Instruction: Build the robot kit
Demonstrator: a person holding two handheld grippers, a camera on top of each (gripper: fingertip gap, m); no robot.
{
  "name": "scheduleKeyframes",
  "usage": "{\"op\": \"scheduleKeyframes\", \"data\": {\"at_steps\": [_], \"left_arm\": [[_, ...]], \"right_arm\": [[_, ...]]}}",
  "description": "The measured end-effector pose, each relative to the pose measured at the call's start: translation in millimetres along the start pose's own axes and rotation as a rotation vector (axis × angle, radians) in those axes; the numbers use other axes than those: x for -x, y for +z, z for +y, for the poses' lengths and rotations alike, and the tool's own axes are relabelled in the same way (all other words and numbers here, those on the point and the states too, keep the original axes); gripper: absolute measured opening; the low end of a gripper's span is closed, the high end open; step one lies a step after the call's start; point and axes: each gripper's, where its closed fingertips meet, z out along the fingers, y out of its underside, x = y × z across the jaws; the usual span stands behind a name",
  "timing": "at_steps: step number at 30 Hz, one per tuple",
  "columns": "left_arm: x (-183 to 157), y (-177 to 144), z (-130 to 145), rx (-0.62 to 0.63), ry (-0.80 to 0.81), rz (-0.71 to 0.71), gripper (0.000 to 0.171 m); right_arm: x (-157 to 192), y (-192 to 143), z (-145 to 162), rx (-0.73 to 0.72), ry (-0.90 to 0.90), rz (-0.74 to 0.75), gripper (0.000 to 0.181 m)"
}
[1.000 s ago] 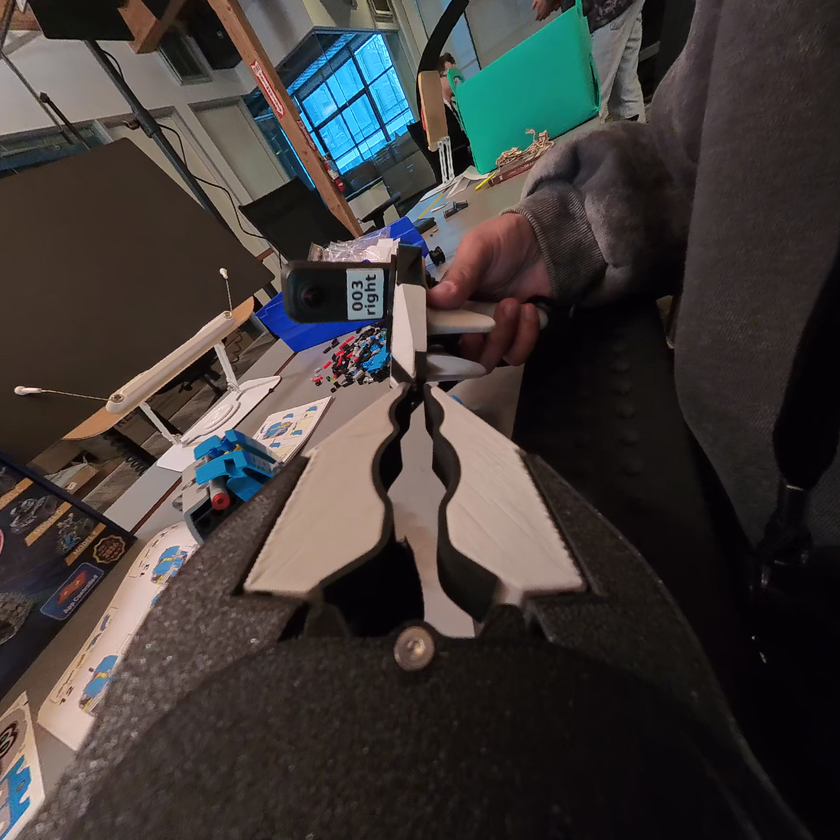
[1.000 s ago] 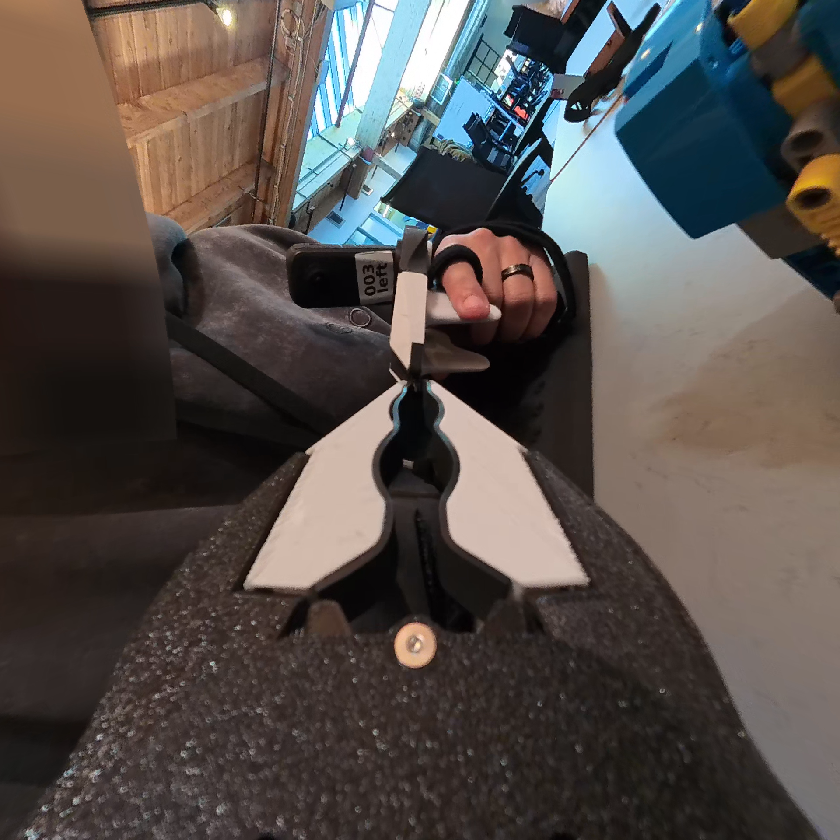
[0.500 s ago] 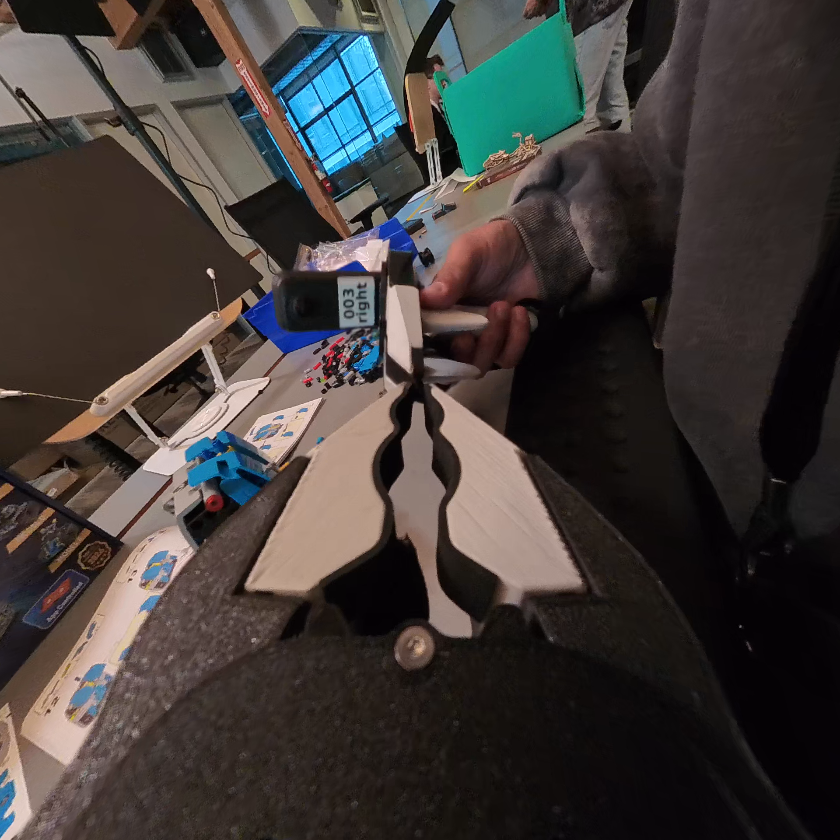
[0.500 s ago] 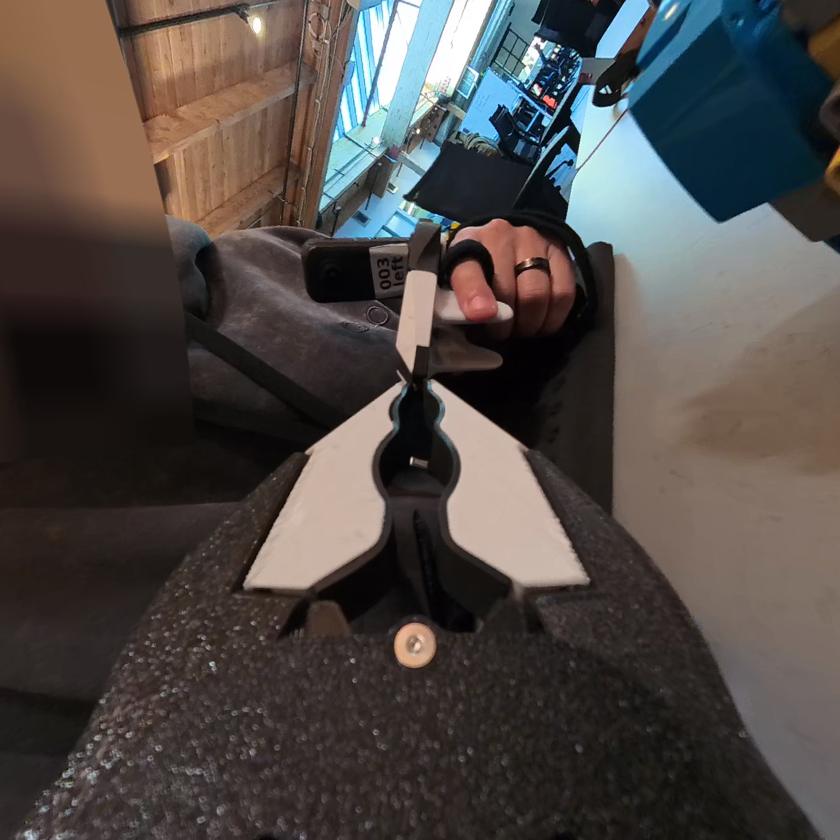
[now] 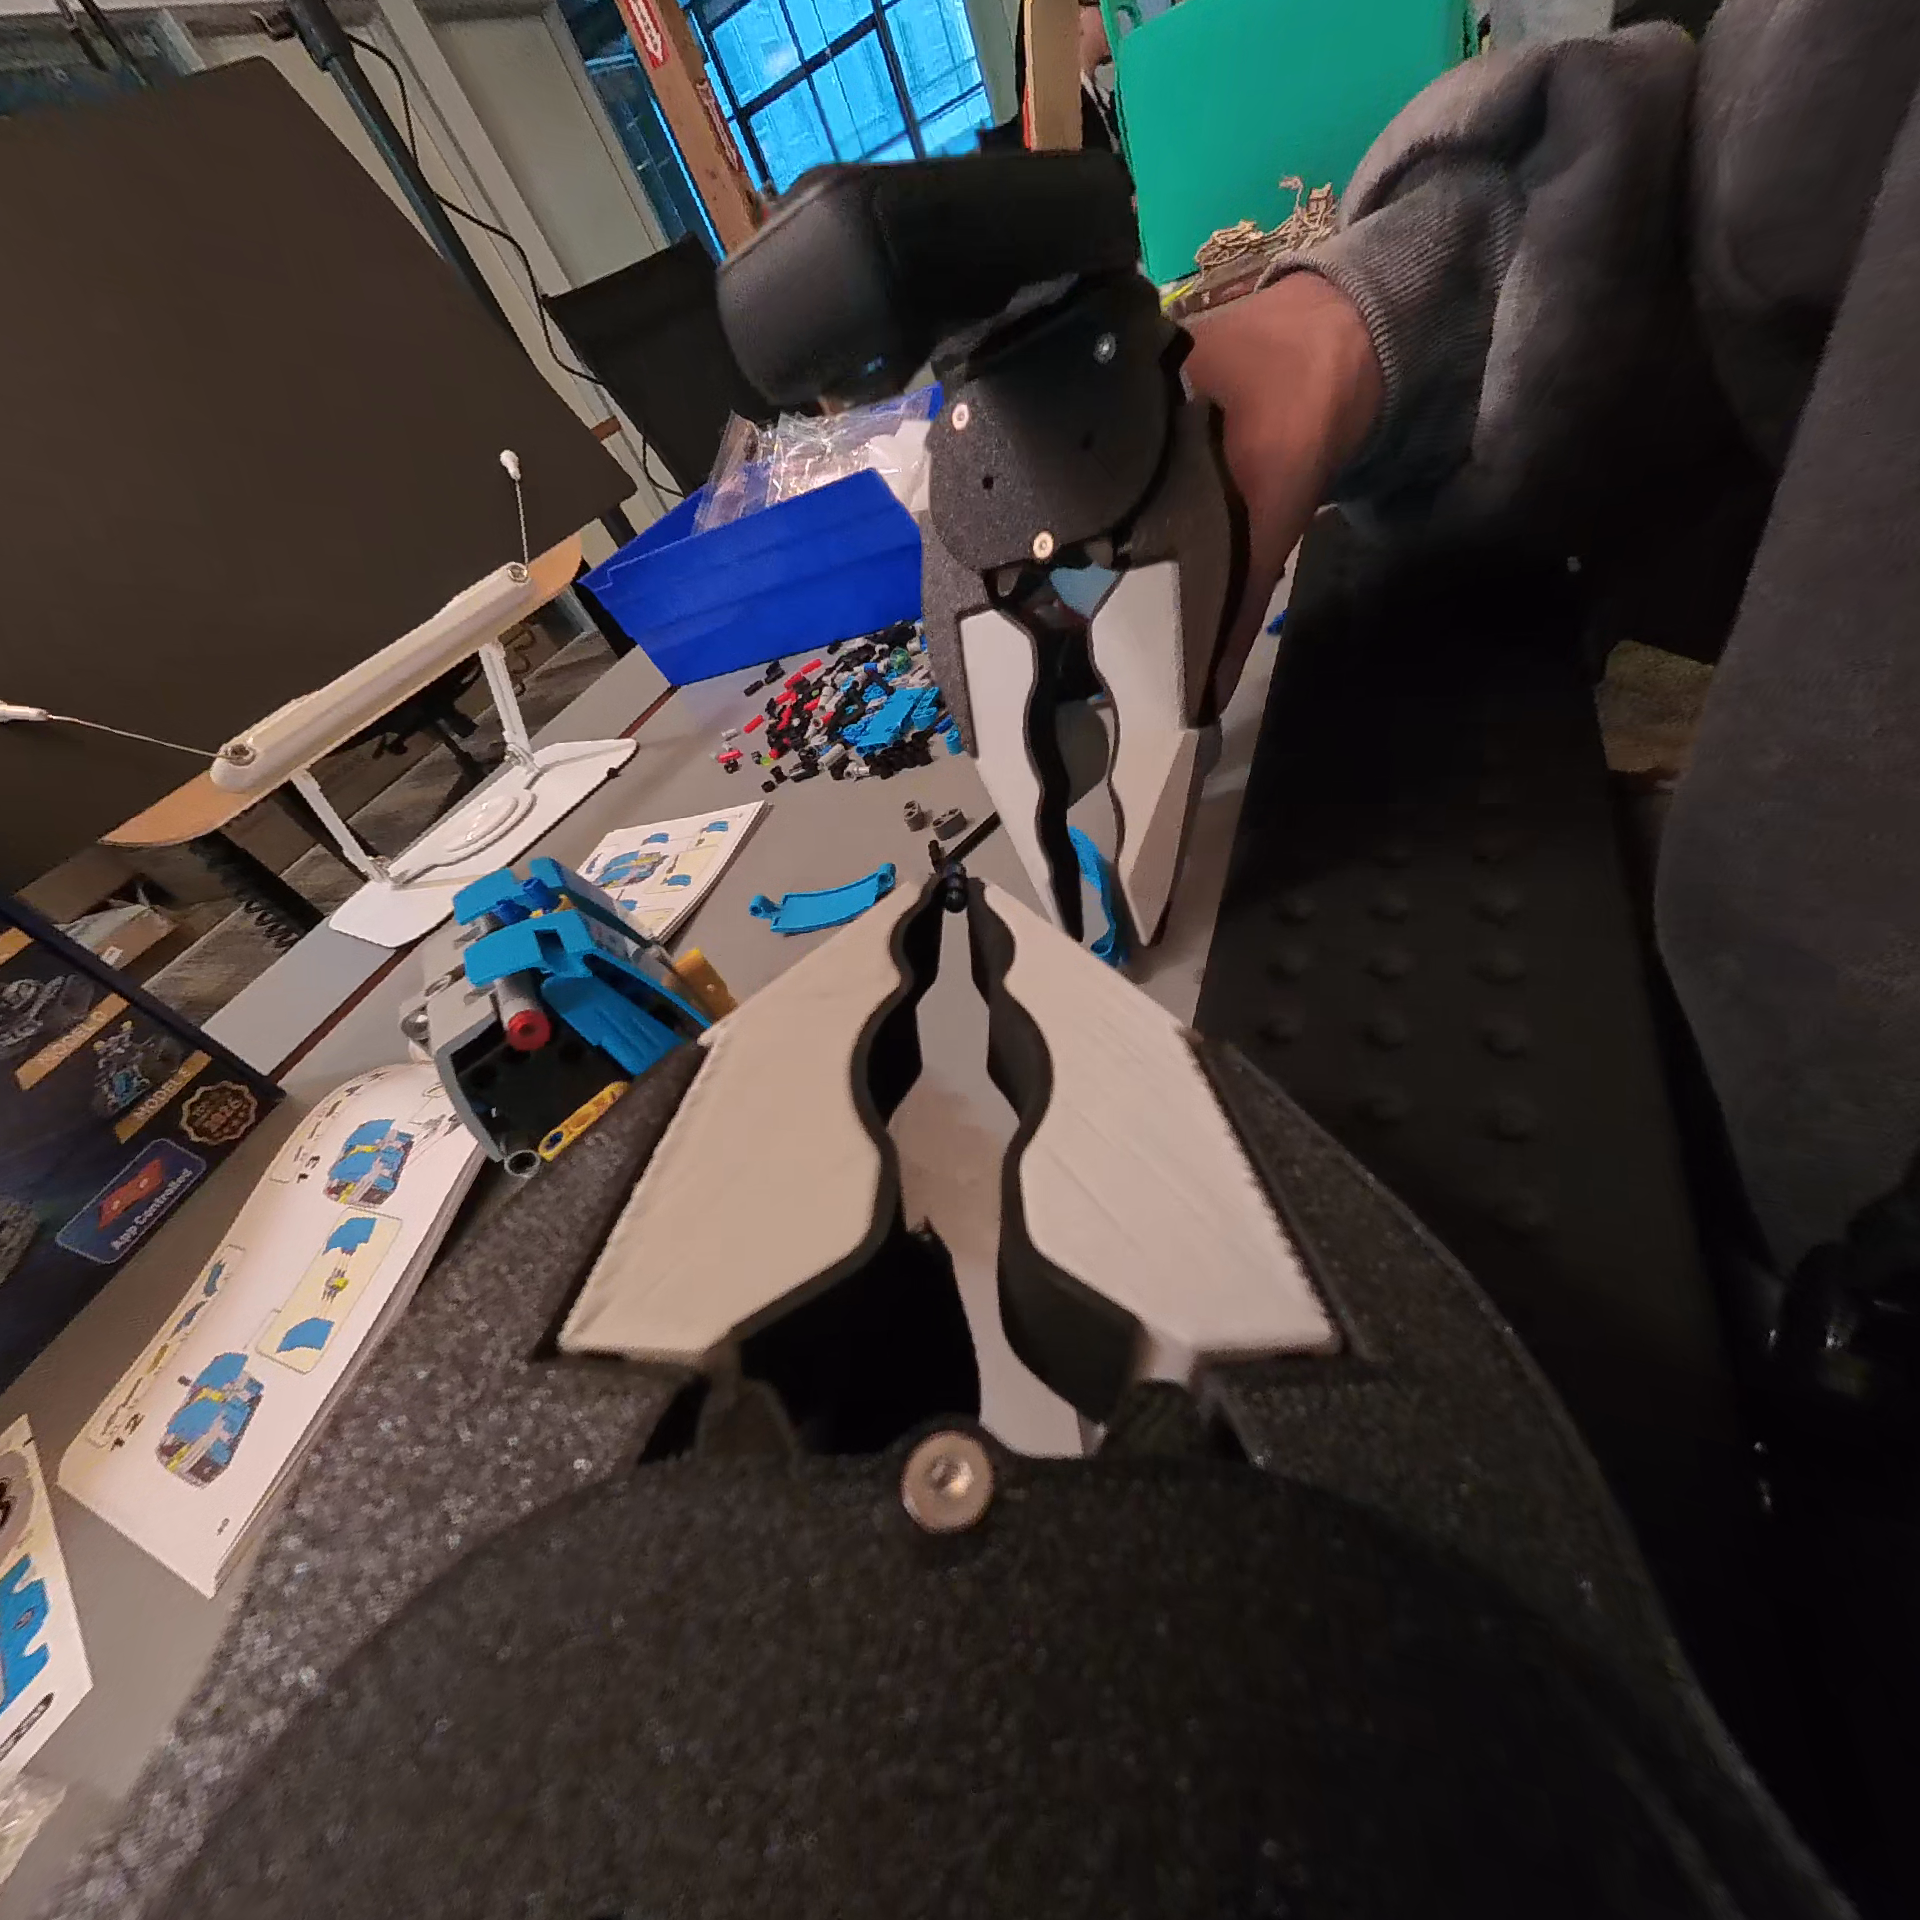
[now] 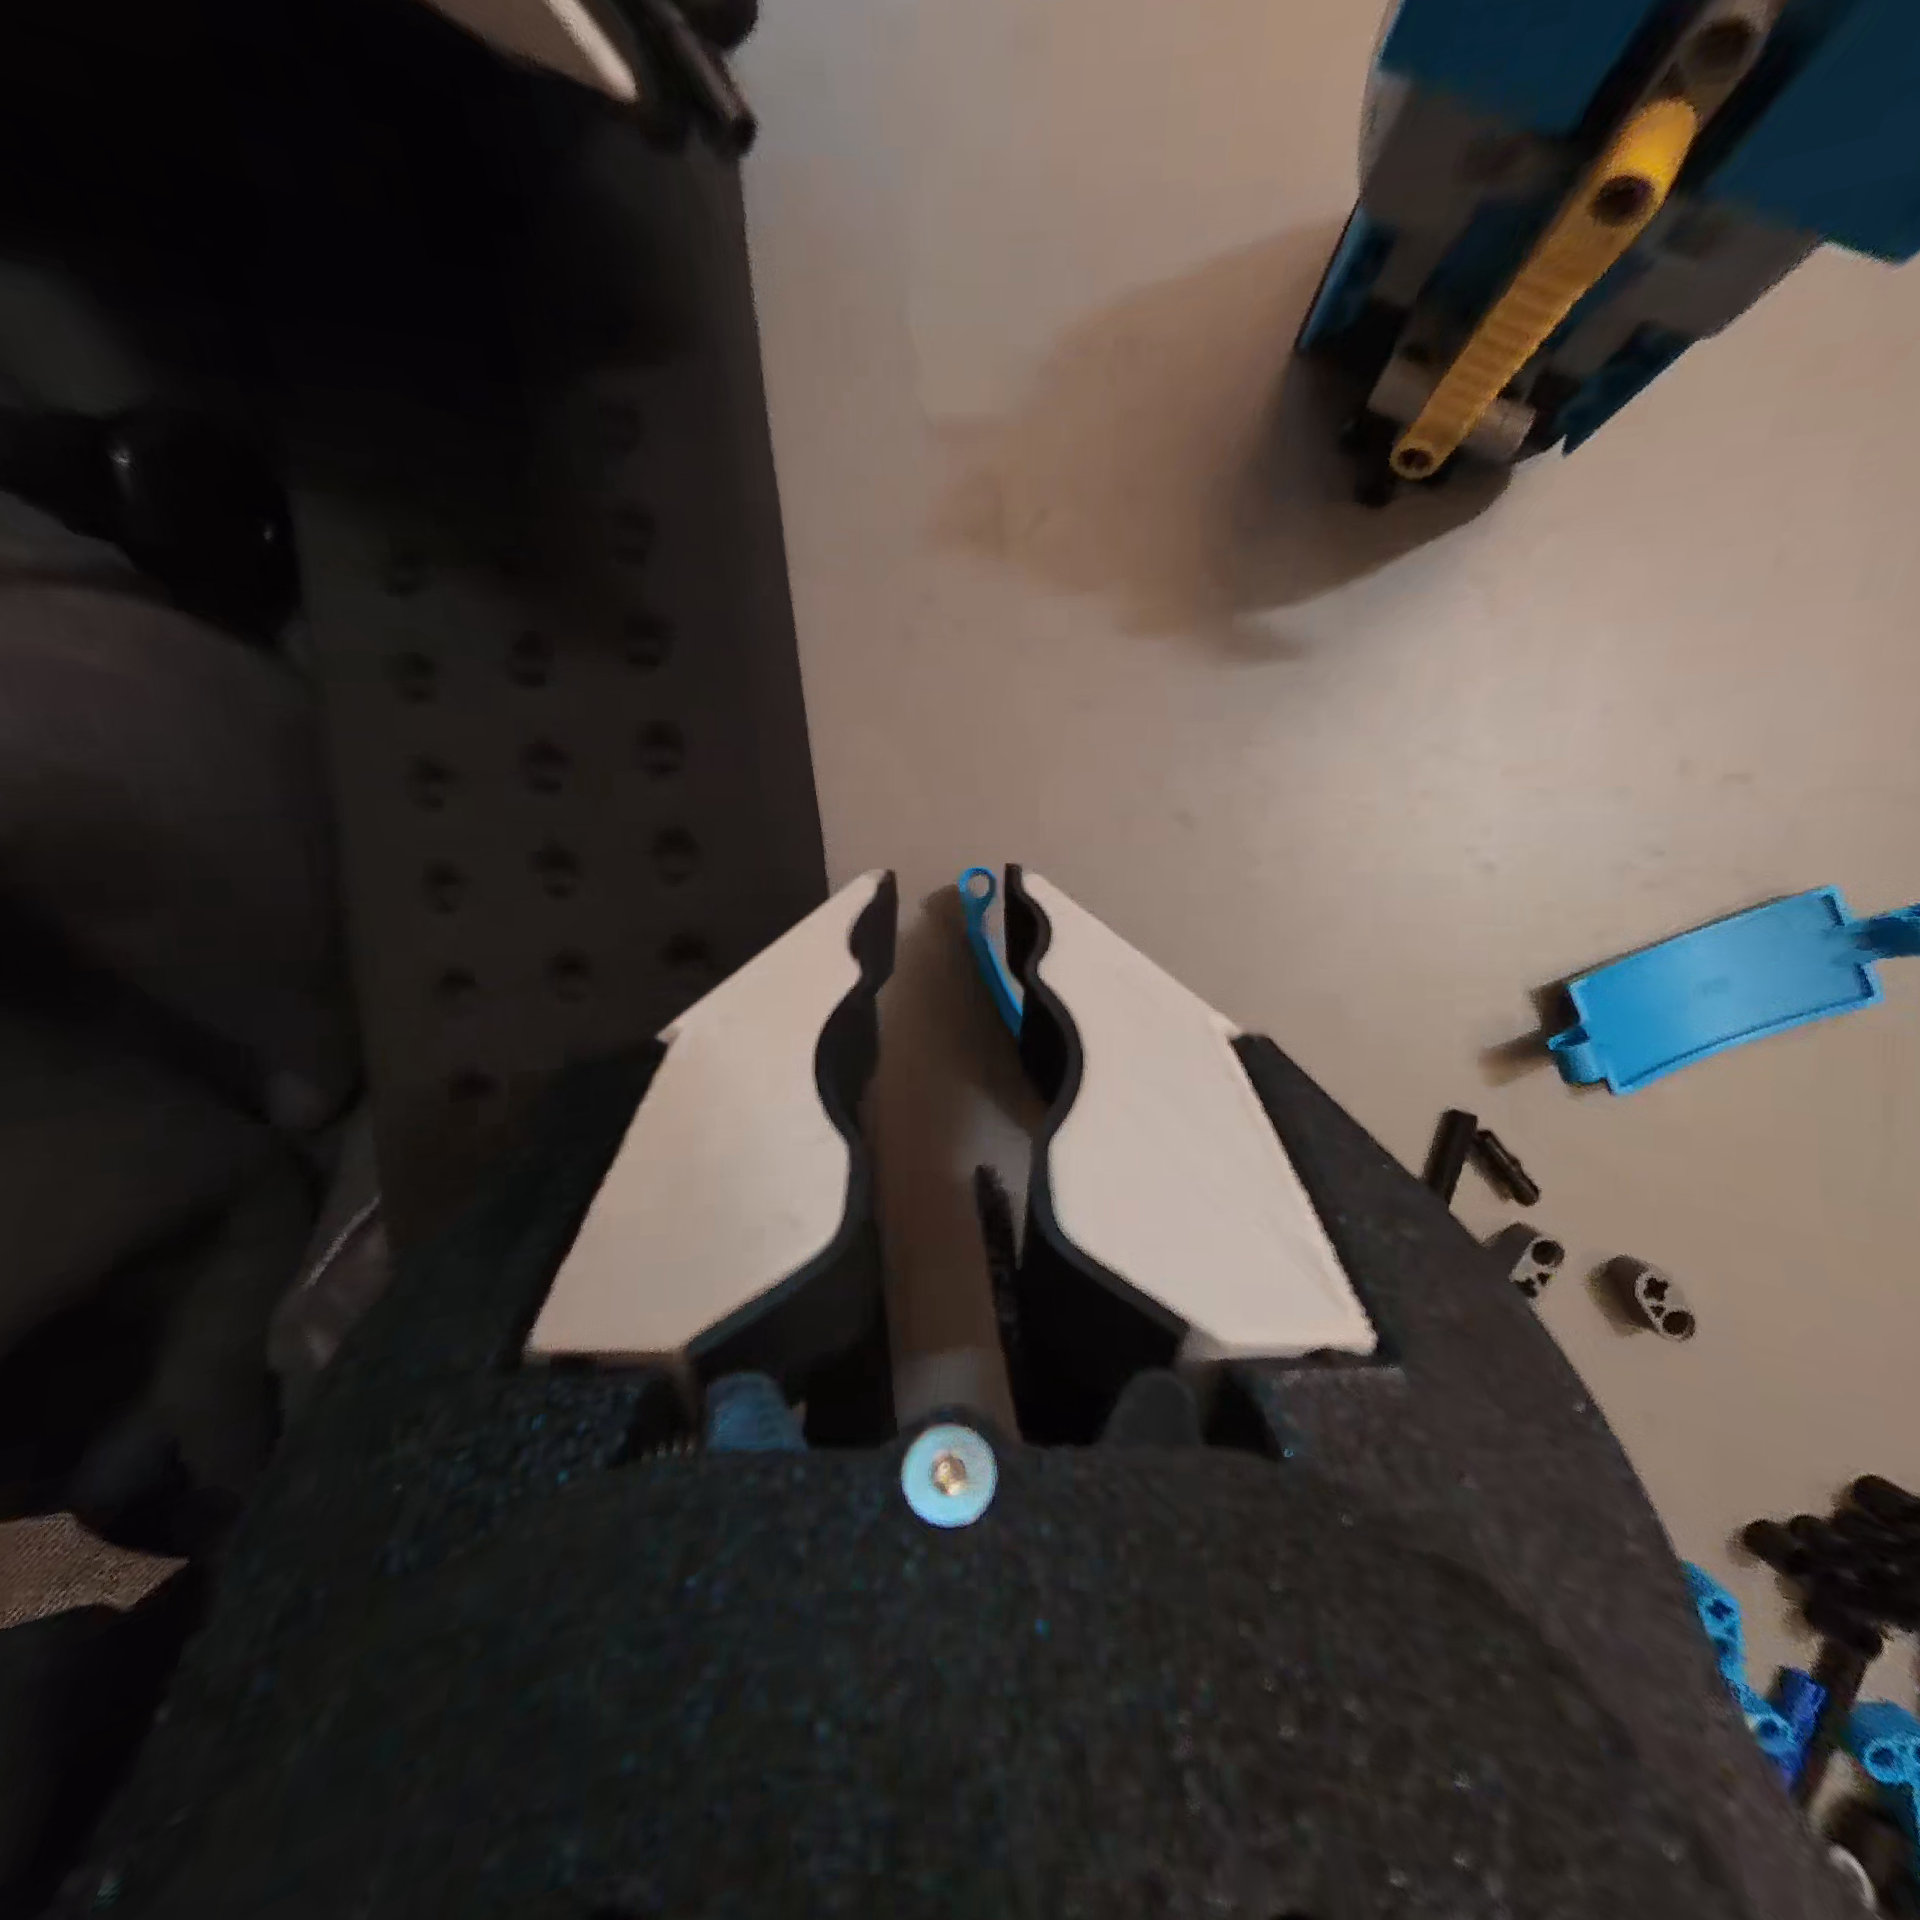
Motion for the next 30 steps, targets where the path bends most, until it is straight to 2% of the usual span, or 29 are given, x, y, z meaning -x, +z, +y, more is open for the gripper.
{"op": "scheduleKeyframes", "data": {"at_steps": [4,6,11,13,15,18,19,20,22,27,30], "left_arm": [[0,0,1,0.002,-0.007,0.005,0.004],[0,0,1,0.001,-0.010,0.006,0.004],[3,-2,-1,-0.015,-0.047,0.010,0.004],[9,-4,-4,-0.044,-0.103,0.009,0.004],[18,-7,-9,-0.087,-0.185,0.013,0.004],[27,-10,-18,-0.157,-0.297,0.034,0.004],[28,-10,-19,-0.172,-0.321,0.042,0.004],[29,-11,-20,-0.179,-0.335,0.045,0.004],[30,-12,-20,-0.185,-0.339,0.044,0.004],[22,-9,-18,-0.164,-0.299,0.060,0.004],[21,-8,-18,-0.160,-0.287,0.058,0.004]], "right_arm": [[-3,8,3,0.075,-0.038,0.044,0.023],[-4,7,2,0.084,-0.041,0.046,0.009],[-9,2,2,0.083,-0.046,0.065,0.007],[-5,-6,-13,-0.020,-0.025,0.022,0.006],[-7,-23,-39,-0.204,0.003,0.010,0.006],[-7,-52,-73,-0.512,0.117,-0.125,0.006],[-9,-56,-76,-0.570,0.162,-0.163,0.005],[-10,-51,-70,-0.540,0.178,-0.185,0.006],[-12,-33,-53,-0.400,0.101,-0.117,0.006],[10,-12,-39,-0.142,-0.090,-0.077,0.007],[13,7,-20,0.022,-0.146,-0.050,0.007]]}}
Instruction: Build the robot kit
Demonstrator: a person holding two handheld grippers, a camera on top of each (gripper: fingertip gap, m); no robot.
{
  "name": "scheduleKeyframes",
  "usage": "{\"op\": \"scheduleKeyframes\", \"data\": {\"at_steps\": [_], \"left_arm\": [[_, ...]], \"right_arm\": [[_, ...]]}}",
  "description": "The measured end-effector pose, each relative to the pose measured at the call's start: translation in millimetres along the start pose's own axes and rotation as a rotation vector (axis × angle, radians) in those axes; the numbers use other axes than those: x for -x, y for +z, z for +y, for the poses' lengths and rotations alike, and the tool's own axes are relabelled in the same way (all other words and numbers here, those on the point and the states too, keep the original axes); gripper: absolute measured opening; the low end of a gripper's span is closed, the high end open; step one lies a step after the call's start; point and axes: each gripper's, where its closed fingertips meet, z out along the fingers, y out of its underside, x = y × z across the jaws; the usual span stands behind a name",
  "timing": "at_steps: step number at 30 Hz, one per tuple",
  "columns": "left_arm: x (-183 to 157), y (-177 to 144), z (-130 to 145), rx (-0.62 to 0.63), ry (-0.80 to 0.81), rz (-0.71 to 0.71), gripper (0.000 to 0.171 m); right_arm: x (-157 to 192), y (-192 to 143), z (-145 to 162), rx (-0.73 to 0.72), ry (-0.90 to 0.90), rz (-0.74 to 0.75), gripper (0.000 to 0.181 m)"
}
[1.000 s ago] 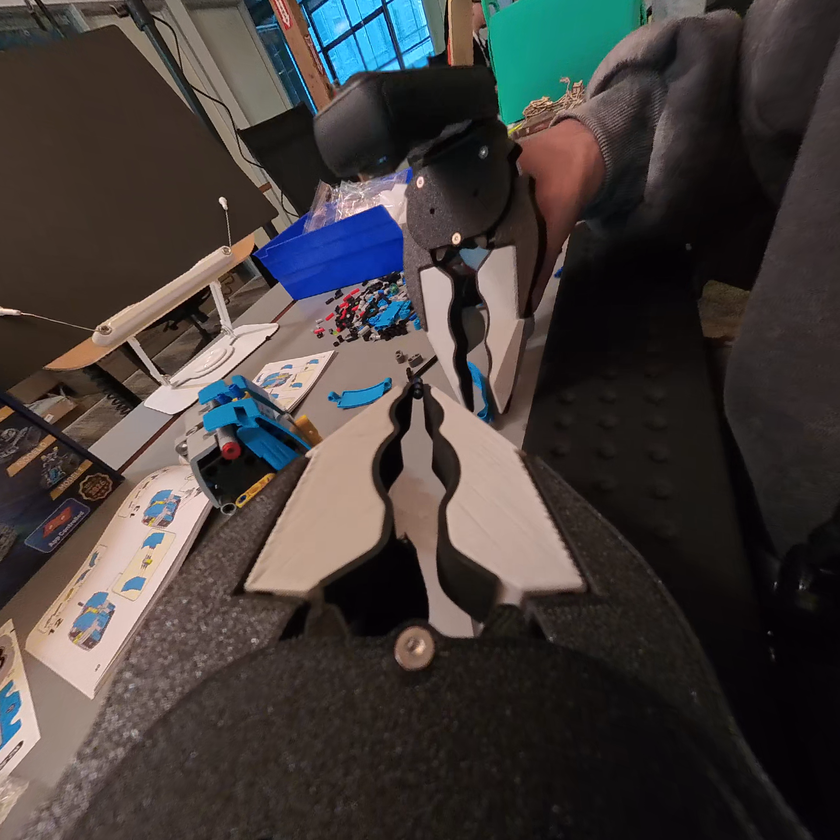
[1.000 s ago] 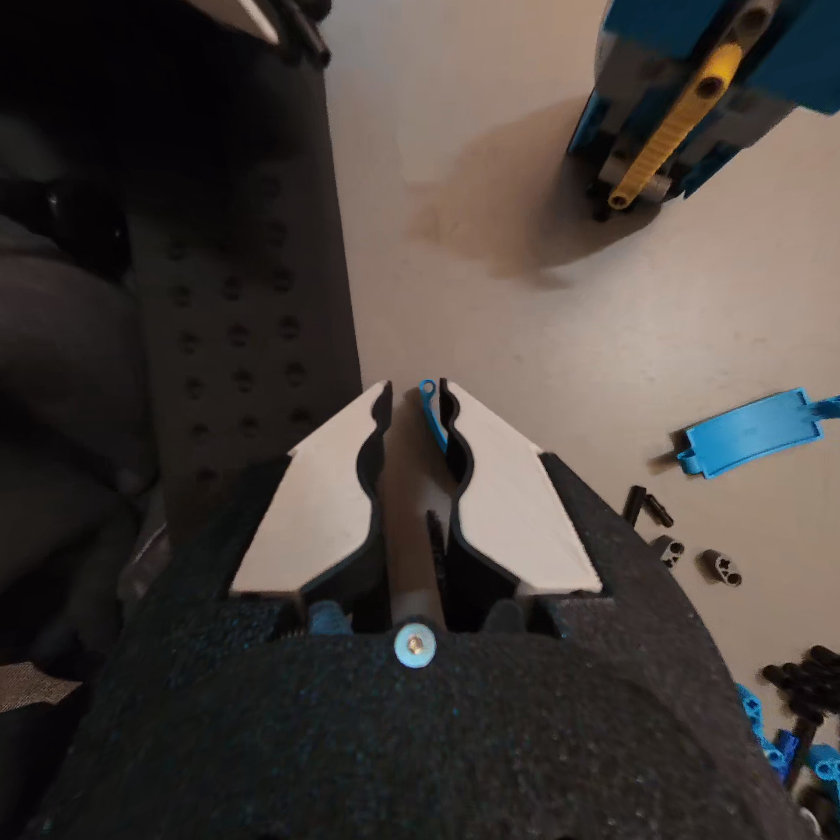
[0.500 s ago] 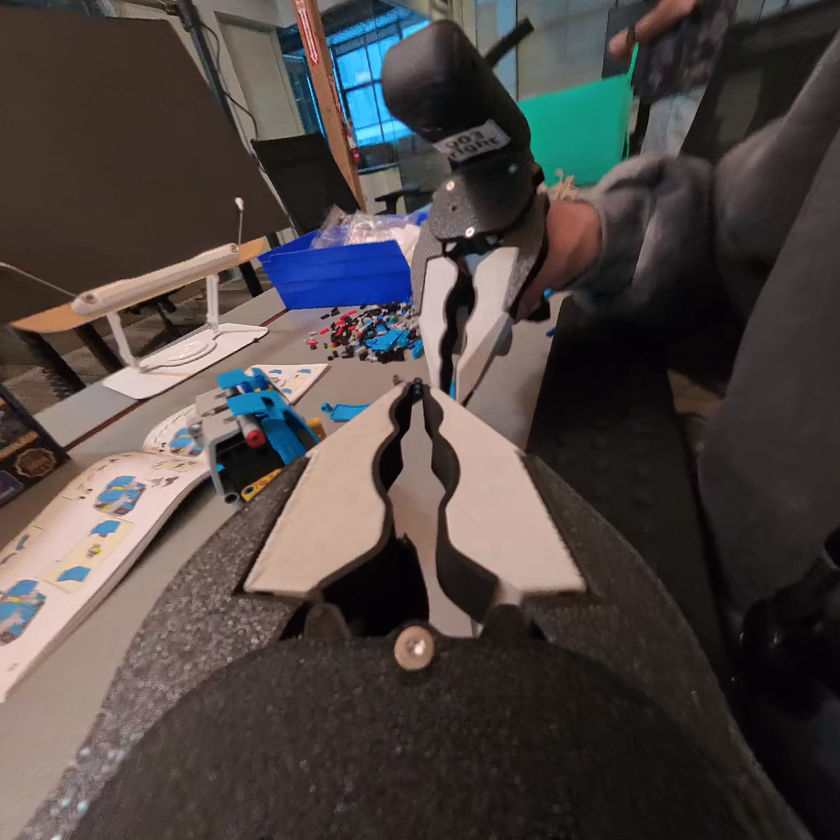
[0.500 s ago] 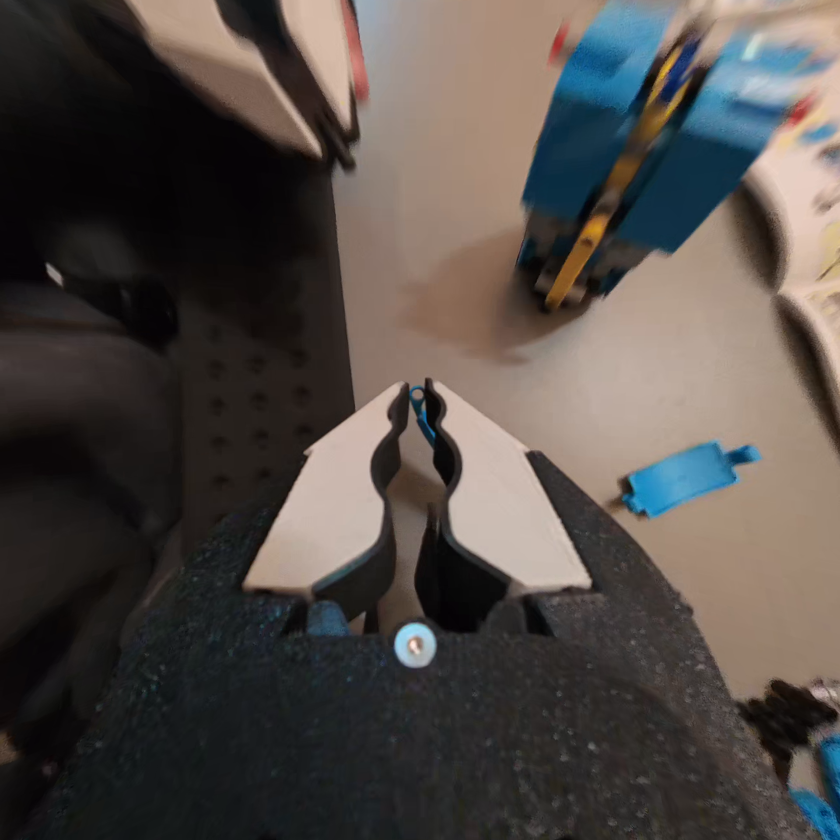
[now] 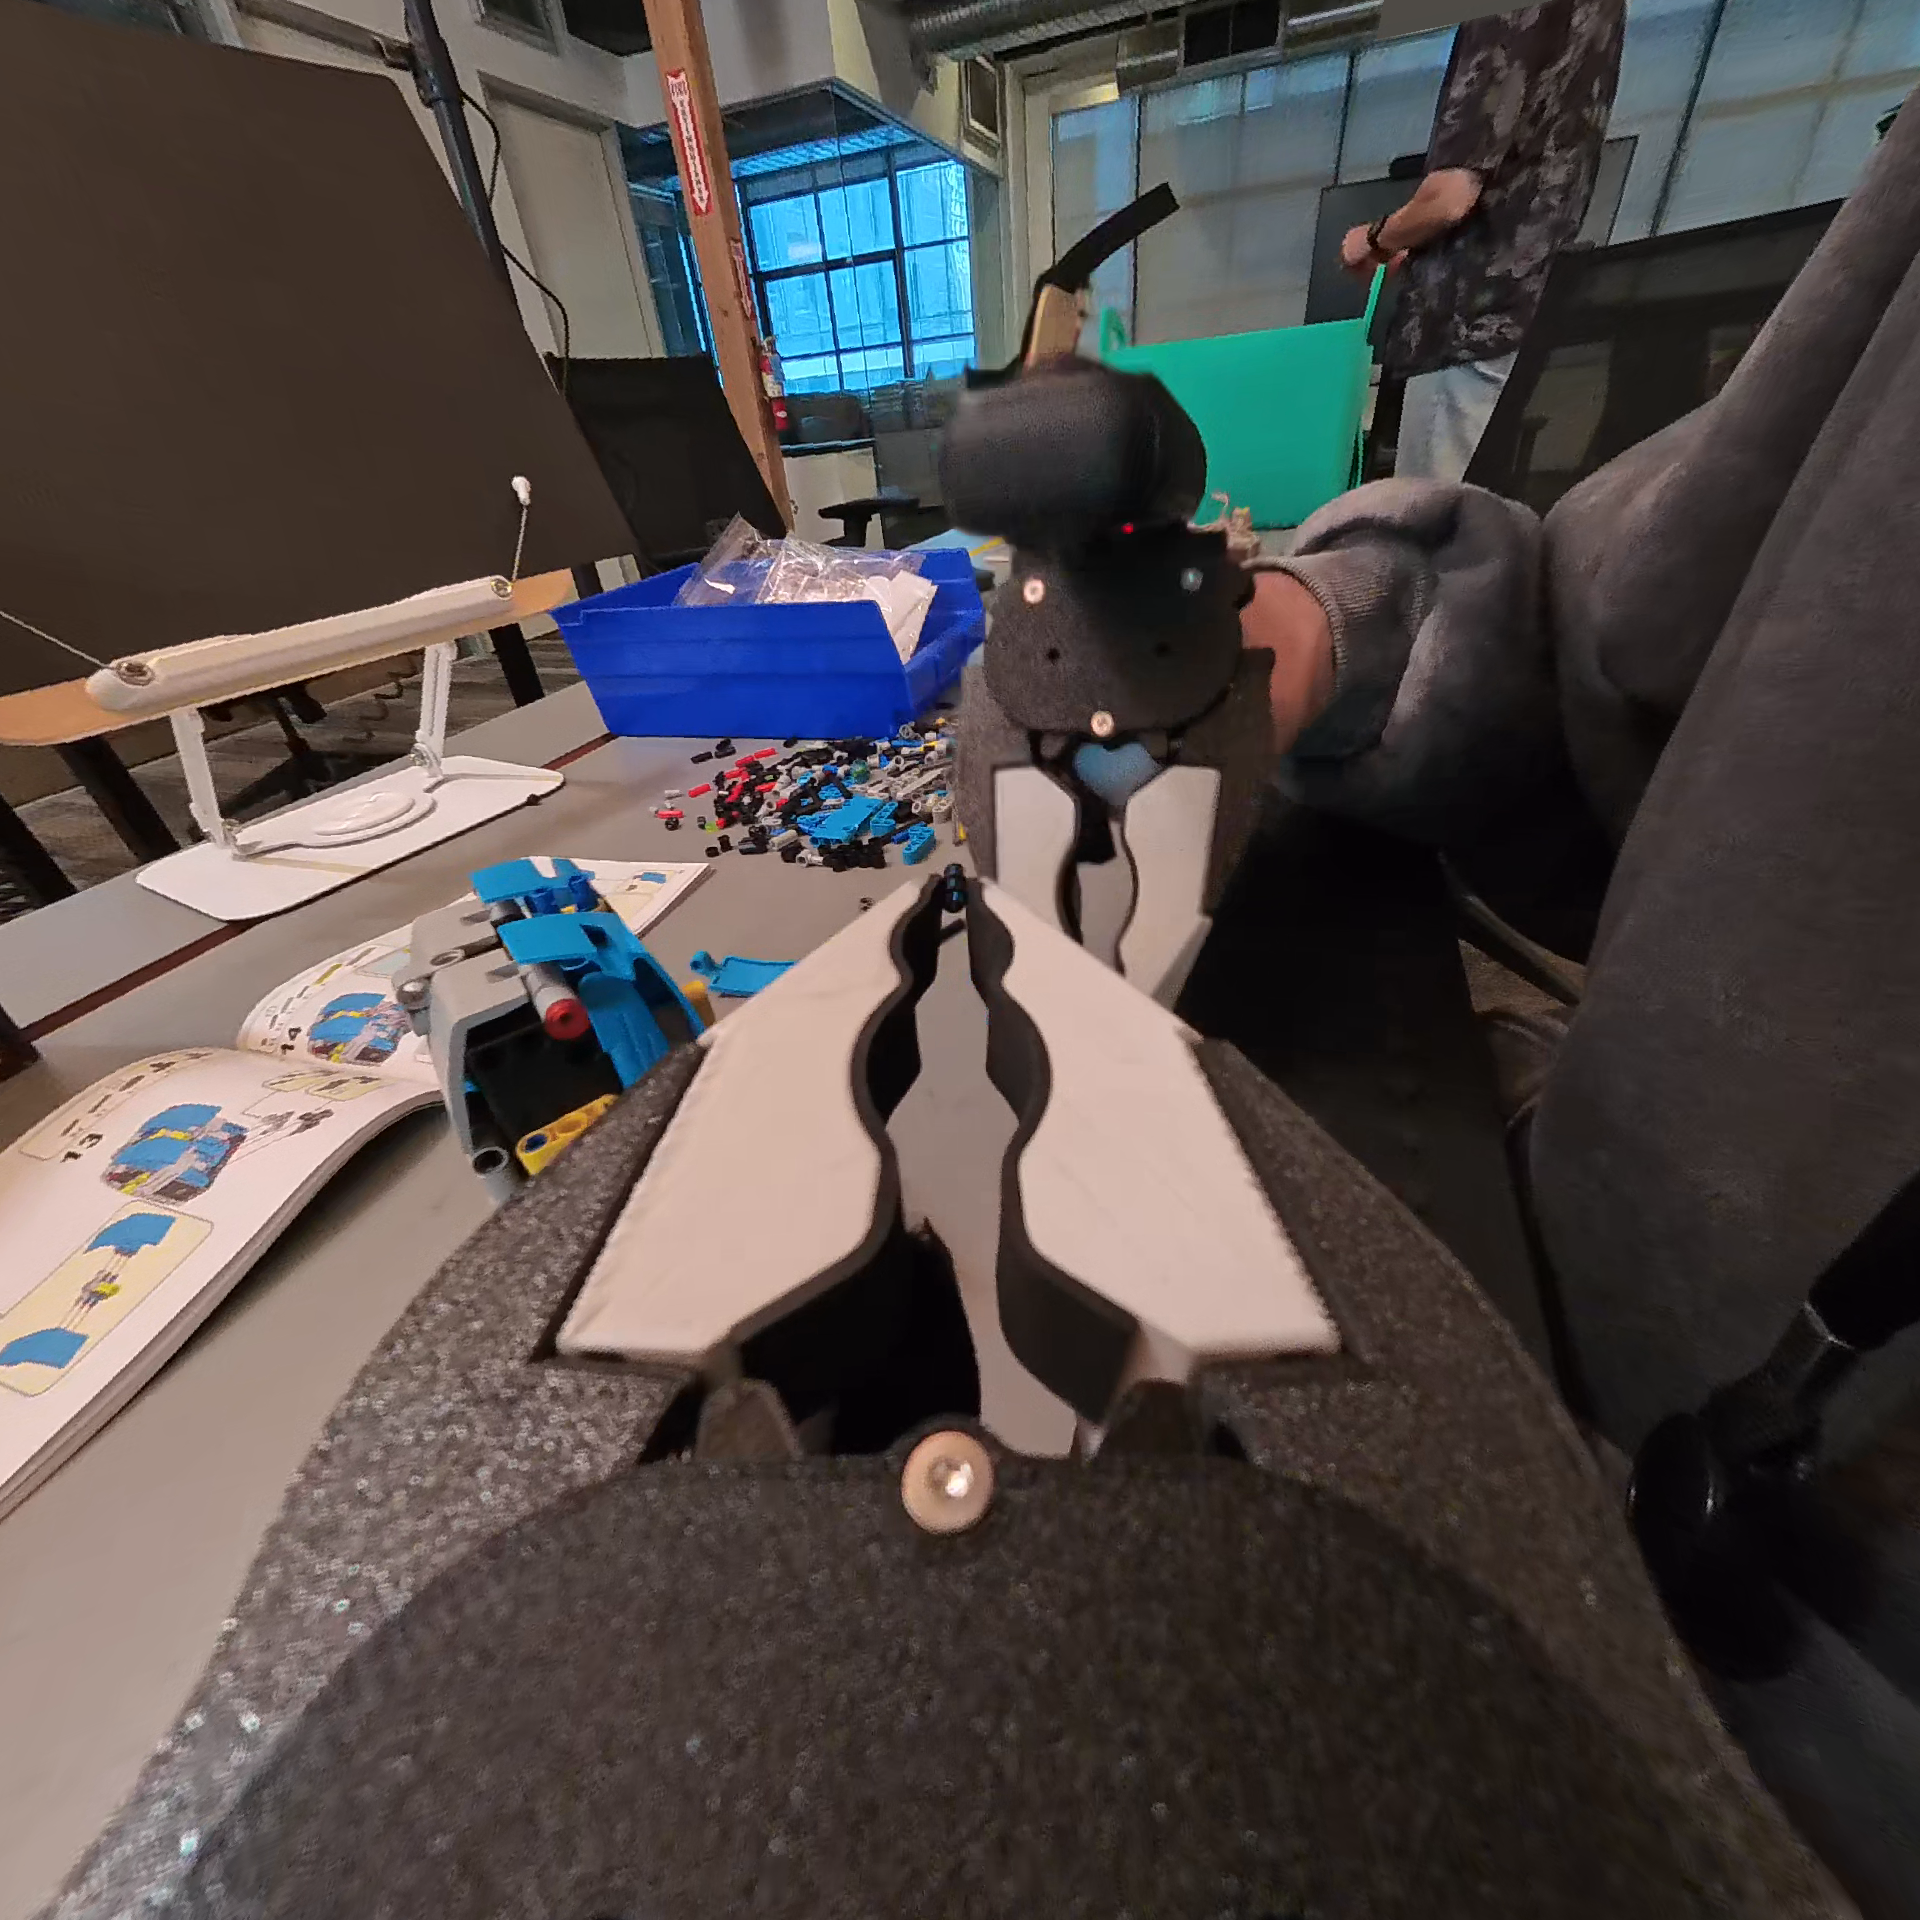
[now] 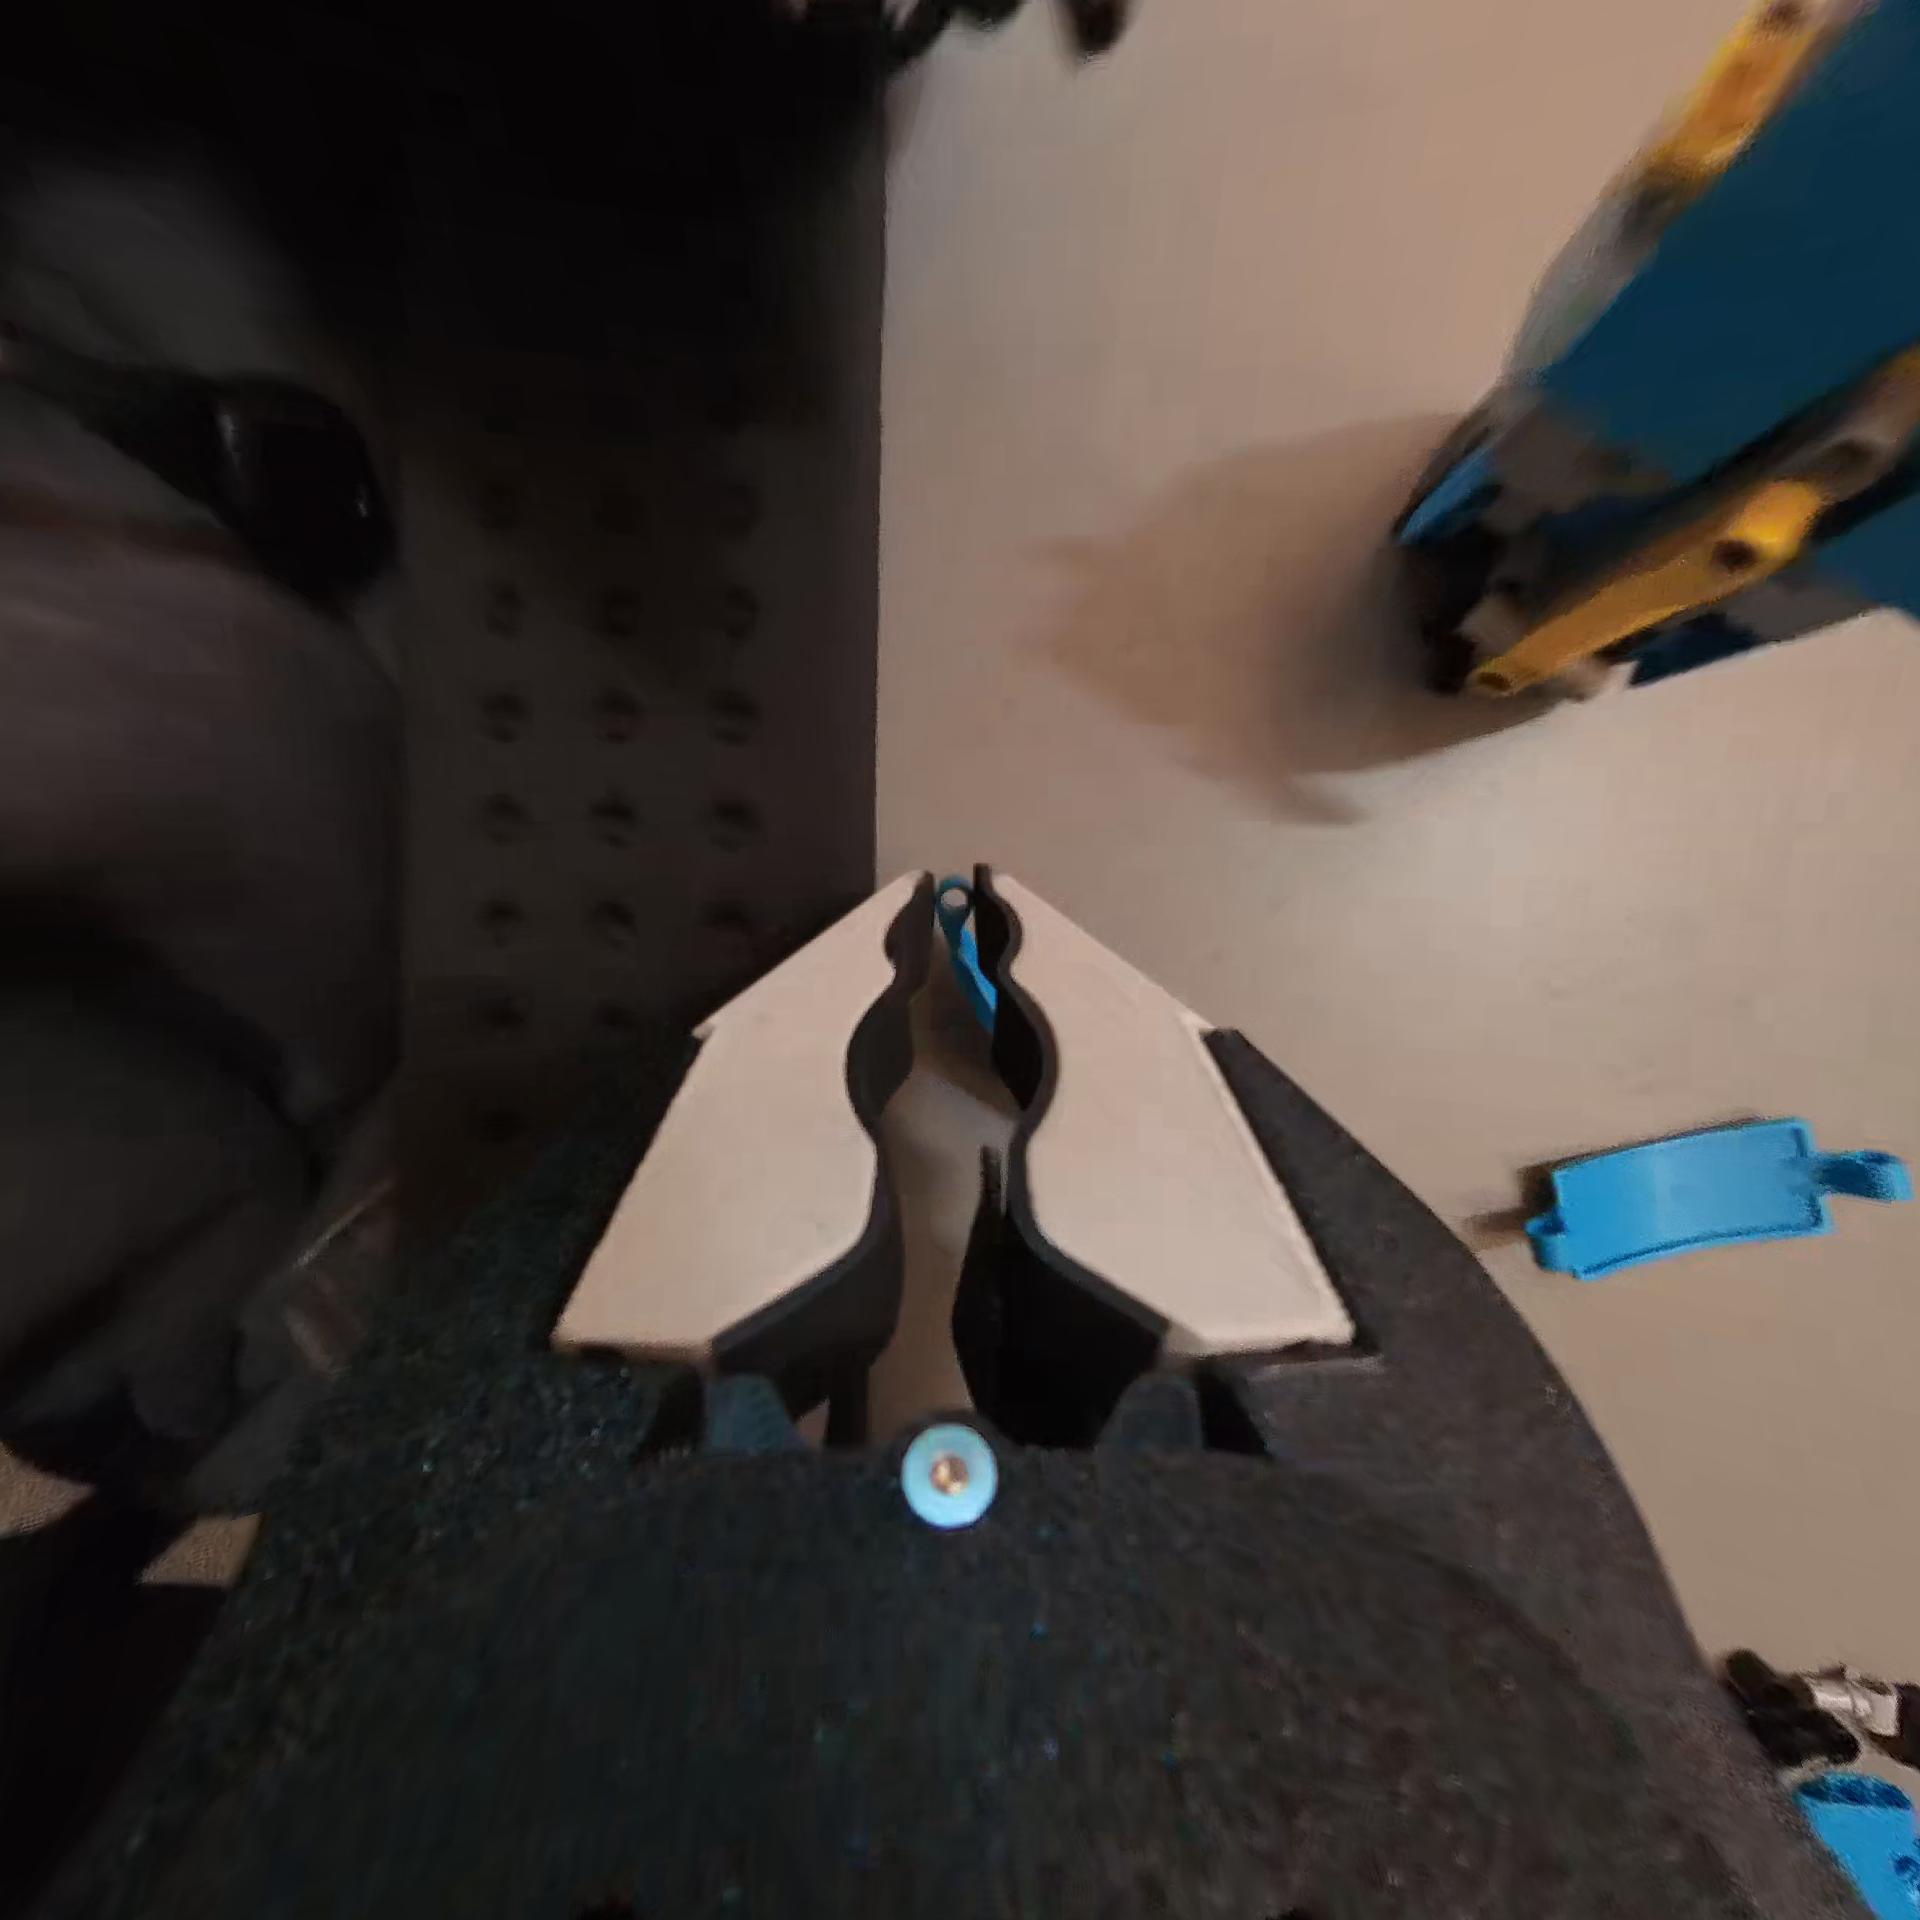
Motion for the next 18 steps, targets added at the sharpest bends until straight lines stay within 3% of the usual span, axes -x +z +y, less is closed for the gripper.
{"op": "scheduleKeyframes", "data": {"at_steps": [12,18], "left_arm": [[0,-1,1,0.002,0.007,-0.007,0.004],[0,-2,2,0.006,0.012,-0.008,0.004]], "right_arm": [[-1,4,15,0.158,-0.095,0.089,0.012],[1,10,15,0.152,-0.070,0.050,0.006]]}}
